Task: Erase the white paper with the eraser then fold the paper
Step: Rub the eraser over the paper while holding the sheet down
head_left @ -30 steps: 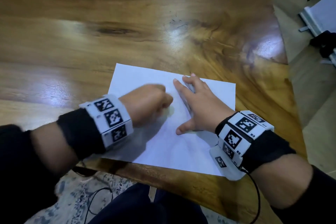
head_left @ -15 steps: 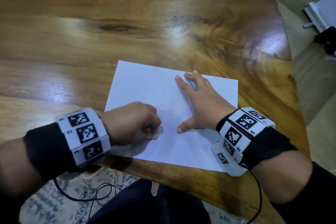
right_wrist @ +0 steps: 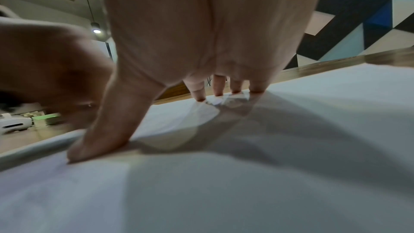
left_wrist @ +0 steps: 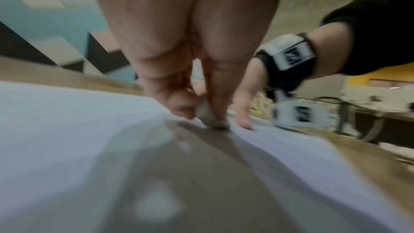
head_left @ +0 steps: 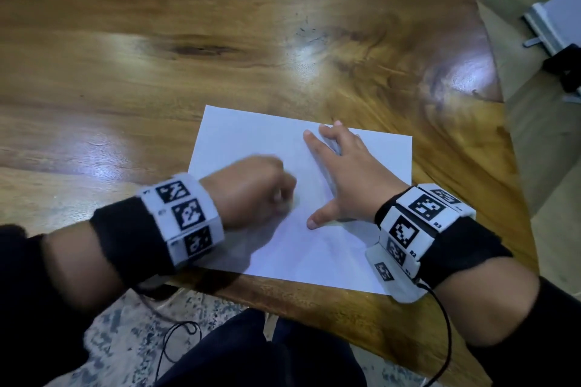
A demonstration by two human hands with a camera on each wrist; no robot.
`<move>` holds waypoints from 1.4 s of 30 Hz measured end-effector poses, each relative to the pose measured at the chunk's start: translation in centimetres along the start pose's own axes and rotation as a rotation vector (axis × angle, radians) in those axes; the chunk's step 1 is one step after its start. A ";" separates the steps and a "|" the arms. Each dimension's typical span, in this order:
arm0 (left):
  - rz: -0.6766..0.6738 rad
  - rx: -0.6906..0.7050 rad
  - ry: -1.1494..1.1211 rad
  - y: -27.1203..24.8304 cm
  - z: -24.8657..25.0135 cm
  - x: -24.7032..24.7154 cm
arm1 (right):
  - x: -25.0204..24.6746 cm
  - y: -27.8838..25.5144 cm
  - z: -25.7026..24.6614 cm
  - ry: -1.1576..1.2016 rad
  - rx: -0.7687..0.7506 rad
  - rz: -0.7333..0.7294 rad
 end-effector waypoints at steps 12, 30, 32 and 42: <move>0.150 -0.099 0.036 -1.1 -1.2 -0.7 | 0.1 0.0 -0.1 -0.031 -0.002 -0.014; -0.185 0.016 -0.018 -1.4 2.3 2.3 | 0.1 -0.4 -0.6 -0.115 -0.006 -0.062; -0.013 -0.062 0.025 0.2 0.9 0.1 | 0.1 -0.4 -0.6 -0.110 -0.005 -0.062; -0.142 -0.016 -0.025 -1.4 1.1 1.9 | 0.1 -0.3 -0.6 -0.109 -0.006 -0.065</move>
Point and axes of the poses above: each hand's wrist, its own y-axis towards the middle knuckle, its own x-axis out of the palm, z = x × y, the point moved 7 cm from there along y, towards the middle knuckle, and after that the axes turned 3 degrees about -y, right-handed, at the moved point
